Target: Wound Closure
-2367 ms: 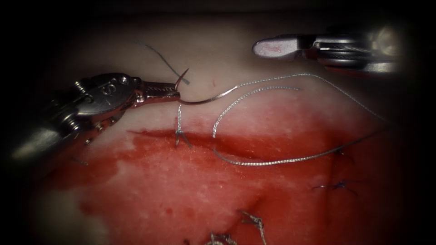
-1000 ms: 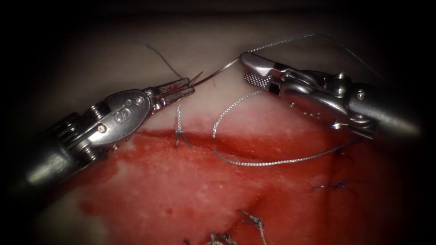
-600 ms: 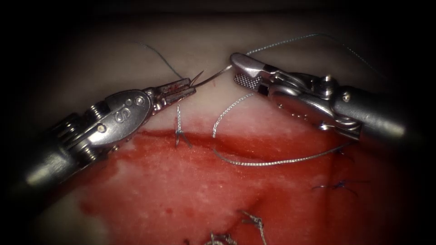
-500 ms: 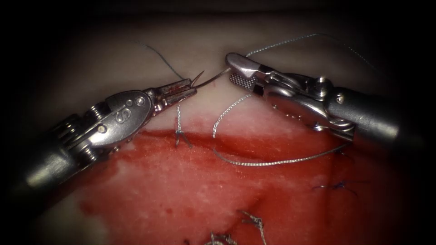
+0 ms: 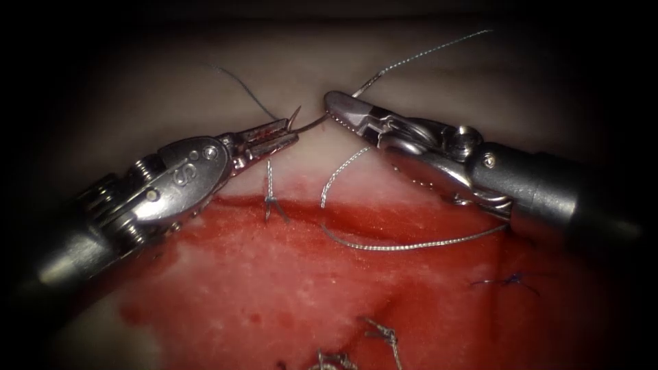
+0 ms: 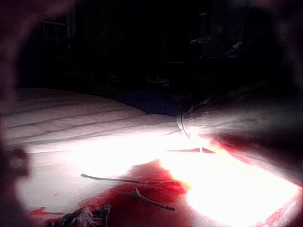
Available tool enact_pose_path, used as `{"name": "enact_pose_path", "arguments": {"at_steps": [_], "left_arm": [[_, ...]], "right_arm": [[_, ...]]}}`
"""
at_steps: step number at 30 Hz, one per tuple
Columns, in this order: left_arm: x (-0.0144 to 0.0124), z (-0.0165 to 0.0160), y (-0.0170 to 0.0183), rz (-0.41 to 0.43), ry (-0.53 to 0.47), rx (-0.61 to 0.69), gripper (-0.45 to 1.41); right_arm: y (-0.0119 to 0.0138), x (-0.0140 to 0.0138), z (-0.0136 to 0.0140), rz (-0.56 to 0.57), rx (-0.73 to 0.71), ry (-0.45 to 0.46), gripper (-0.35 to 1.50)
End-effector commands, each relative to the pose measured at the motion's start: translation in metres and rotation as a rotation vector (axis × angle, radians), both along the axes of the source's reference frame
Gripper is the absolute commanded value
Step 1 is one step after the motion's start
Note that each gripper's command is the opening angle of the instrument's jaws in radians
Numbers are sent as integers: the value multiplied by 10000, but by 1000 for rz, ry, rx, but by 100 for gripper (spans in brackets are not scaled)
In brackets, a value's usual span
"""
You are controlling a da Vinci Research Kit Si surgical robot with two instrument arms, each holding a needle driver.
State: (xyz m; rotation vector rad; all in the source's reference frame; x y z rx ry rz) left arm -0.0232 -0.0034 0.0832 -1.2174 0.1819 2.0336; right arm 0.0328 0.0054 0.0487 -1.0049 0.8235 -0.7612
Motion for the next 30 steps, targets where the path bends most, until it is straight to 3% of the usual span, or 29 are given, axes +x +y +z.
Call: {"name": "enact_pose_path", "arguments": {"at_steps": [1,4,5,6,7,8,10,12,19,20,21,22,24,27,28,30], "left_arm": [[-1,-8,14,-5,-3,-8,-45],[-1,-8,14,7,-13,-5,-45],[-1,-7,16,18,-23,-2,-30],[-1,-7,16,18,-23,-2,-30],[-1,-8,18,36,-34,-8,39],[-1,-9,20,51,-38,-12,62],[5,-14,29,109,-89,11,78],[11,-15,34,134,-112,50,81],[34,2,48,255,-191,320,61],[40,12,49,309,-260,410,26],[40,12,49,309,-260,410,26],[41,23,47,417,-320,463,10],[40,28,46,467,-338,468,4],[38,41,39,596,-367,462,-30],[35,46,34,646,-373,453,-45],[33,47,33,673,-379,452,-45]], "right_arm": [[11,8,-8,6,-26,11,-35],[11,9,-8,3,-45,8,-35],[12,8,-7,0,-55,3,-35],[12,8,-7,0,-55,3,-35],[13,6,-6,-7,-75,-6,-35],[14,5,-6,-11,-85,-10,-35],[20,-4,-2,-19,-135,-22,-35],[26,-13,-1,-23,-172,-13,-35],[45,-49,1,-41,-318,-12,-35],[50,-59,0,-60,-438,-35,-35],[50,-59,0,-60,-438,-35,-35],[55,-65,-2,-90,-624,-62,-35],[57,-67,-4,-111,-697,-86,-35],[64,-73,-12,-168,-873,-156,-35],[67,-74,-18,-199,-991,-211,-35],[67,-74,-20,-213,-1045,-239,-35]]}}
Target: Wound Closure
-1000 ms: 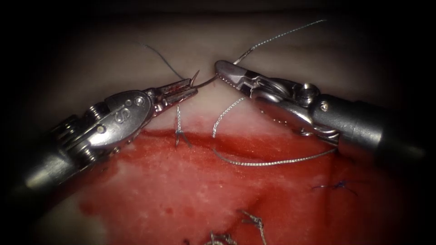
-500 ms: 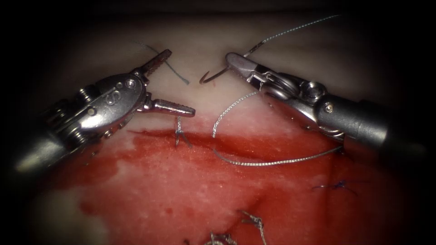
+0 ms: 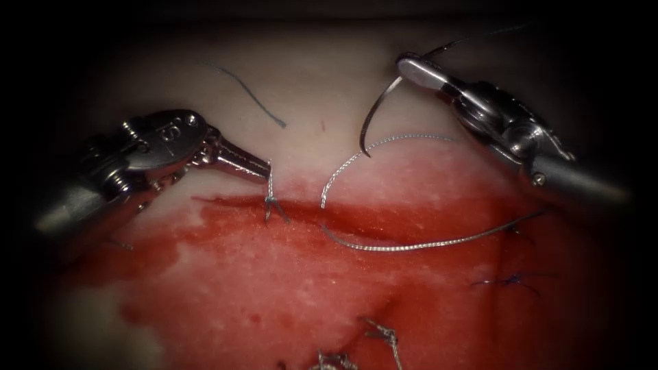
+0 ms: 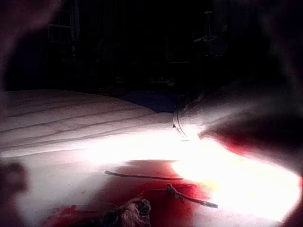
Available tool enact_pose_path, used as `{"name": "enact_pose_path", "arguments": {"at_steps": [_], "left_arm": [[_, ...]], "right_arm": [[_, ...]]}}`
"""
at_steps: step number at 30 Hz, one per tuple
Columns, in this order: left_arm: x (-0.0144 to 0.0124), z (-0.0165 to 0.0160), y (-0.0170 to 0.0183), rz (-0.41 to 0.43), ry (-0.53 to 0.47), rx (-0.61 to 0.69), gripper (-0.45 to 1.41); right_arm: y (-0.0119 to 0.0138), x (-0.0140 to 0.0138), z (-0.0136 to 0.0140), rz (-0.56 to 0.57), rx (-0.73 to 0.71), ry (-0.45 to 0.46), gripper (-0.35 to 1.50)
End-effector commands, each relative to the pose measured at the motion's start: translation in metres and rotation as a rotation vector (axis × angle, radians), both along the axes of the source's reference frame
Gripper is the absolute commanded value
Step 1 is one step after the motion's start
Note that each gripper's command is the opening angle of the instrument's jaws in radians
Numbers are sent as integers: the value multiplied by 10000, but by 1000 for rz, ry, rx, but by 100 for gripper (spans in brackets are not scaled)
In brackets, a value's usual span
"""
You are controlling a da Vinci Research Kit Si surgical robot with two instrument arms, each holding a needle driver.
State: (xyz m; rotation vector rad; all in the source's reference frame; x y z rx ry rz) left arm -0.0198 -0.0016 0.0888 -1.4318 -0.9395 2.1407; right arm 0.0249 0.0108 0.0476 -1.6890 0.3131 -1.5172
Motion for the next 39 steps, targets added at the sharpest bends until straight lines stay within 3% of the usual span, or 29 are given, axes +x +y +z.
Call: {"name": "enact_pose_path", "arguments": {"at_steps": [1,4,5,8,13,17,22,32,39], "left_arm": [[-3,-9,12,34,-25,-13,-45],[-7,-13,5,74,-95,-5,-45],[-9,-16,2,72,-98,58,-45],[-15,-22,-8,86,-56,199,-45],[-28,-13,-14,92,-33,240,-45],[-27,1,-18,91,-23,225,-45],[-23,2,-14,86,-21,240,-45],[-25,-3,-14,83,-22,242,-45],[-28,1,-15,77,-23,154,-45]], "right_arm": [[13,6,-11,-2,-104,-41,-35],[10,10,-16,-20,-269,-113,-35],[9,11,-17,-22,-279,-117,-35],[4,14,-21,-30,-334,-137,-35],[-1,24,-25,-56,-471,-182,-32],[-5,34,-29,-52,-460,-180,-35],[-2,36,-24,-36,-321,-122,-35],[-4,34,-21,-39,-321,-118,-35],[-9,34,-18,-52,-468,-180,-35]]}}
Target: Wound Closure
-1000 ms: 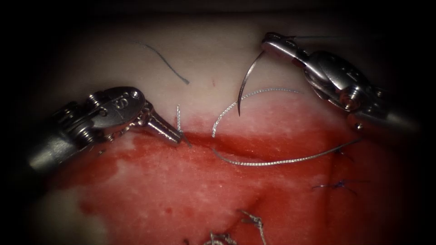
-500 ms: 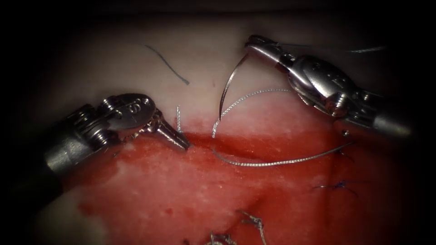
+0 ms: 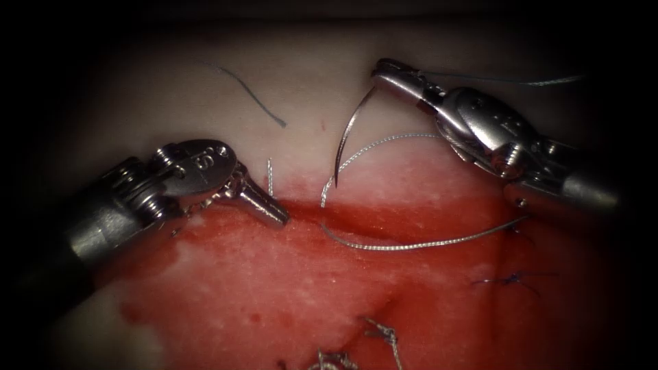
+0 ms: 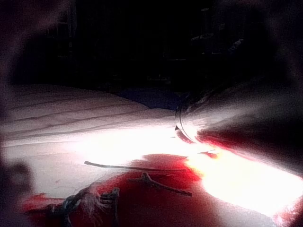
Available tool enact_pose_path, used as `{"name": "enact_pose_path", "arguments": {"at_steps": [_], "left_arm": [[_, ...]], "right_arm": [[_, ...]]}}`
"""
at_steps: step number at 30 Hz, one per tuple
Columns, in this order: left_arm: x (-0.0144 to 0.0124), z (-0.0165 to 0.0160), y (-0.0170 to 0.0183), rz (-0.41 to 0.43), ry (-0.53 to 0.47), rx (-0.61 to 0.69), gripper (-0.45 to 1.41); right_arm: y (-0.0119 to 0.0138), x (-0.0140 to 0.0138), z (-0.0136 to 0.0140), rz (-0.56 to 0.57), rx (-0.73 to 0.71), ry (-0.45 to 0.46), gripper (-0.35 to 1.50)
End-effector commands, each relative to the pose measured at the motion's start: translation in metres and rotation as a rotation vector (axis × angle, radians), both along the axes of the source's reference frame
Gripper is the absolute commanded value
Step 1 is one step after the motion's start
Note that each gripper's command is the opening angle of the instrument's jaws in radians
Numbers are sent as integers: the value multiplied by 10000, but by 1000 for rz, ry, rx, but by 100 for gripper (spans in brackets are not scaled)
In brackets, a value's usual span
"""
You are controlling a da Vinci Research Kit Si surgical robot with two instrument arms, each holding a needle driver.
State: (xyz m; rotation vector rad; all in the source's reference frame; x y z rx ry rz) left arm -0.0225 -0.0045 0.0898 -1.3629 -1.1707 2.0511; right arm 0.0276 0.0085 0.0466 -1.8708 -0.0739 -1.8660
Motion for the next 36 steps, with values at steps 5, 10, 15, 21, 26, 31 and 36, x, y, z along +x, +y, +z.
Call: {"name": "enact_pose_path", "arguments": {"at_steps": [5,10,15,21,26,31,36], "left_arm": [[-1,-5,14,0,4,-15,-45],[-1,-5,13,1,6,-16,-45],[-1,-6,13,2,6,-16,-45],[0,-6,13,3,5,-16,-45],[0,-5,13,0,11,-6,-45],[0,-5,13,-2,16,4,-45],[1,-5,13,-3,22,15,-45]], "right_arm": [[11,11,-9,-2,-167,-64,-35],[6,15,-7,0,-179,-69,-35],[7,13,-6,0,-163,-62,-35],[7,11,-13,5,-37,-15,-35],[5,14,-19,15,29,12,-35],[4,16,-26,78,190,60,-35],[9,11,-37,170,365,117,-35]]}}
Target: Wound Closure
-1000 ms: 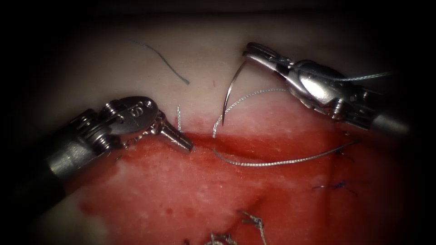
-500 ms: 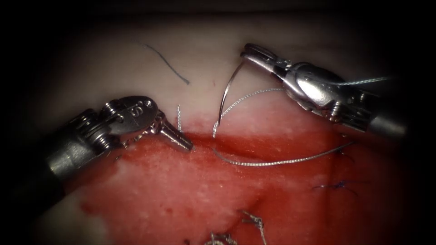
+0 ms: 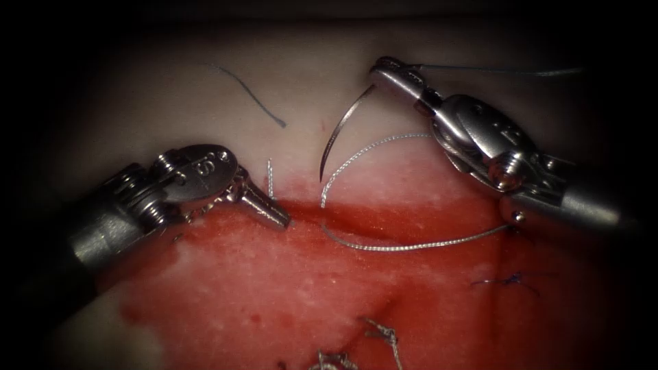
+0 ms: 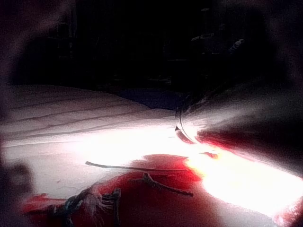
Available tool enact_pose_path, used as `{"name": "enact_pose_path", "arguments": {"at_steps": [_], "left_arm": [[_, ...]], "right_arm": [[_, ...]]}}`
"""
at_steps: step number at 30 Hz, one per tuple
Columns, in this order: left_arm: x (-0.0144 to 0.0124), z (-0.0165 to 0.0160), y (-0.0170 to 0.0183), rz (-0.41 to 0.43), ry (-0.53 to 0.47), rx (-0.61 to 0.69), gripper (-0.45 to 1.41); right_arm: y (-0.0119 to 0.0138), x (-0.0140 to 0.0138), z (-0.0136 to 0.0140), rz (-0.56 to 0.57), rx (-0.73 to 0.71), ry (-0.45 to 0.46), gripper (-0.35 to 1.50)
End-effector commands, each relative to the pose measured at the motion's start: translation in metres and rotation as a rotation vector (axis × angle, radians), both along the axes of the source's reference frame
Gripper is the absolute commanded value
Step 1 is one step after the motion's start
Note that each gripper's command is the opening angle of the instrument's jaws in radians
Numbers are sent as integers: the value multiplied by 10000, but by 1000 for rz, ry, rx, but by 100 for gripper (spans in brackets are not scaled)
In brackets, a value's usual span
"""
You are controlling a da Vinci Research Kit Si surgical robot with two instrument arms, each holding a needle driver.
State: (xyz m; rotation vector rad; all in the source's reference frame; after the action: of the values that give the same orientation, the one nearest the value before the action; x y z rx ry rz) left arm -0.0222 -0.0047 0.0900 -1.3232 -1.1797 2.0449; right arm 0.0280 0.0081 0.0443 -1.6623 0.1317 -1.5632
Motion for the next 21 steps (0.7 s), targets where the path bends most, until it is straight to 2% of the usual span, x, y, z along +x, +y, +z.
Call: {"name": "enact_pose_path", "arguments": {"at_steps": [1,3,5,21], "left_arm": [[-2,-8,14,-4,-3,-7,-45],[-1,-8,14,-7,2,3,-45],[-1,-8,14,-7,2,3,-45],[-1,-9,15,-6,1,5,-45]], "right_arm": [[15,5,-17,54,50,20,-35],[22,-8,-27,120,165,64,-35],[24,-11,-30,120,191,79,-35],[22,-8,-20,80,199,87,-35]]}}
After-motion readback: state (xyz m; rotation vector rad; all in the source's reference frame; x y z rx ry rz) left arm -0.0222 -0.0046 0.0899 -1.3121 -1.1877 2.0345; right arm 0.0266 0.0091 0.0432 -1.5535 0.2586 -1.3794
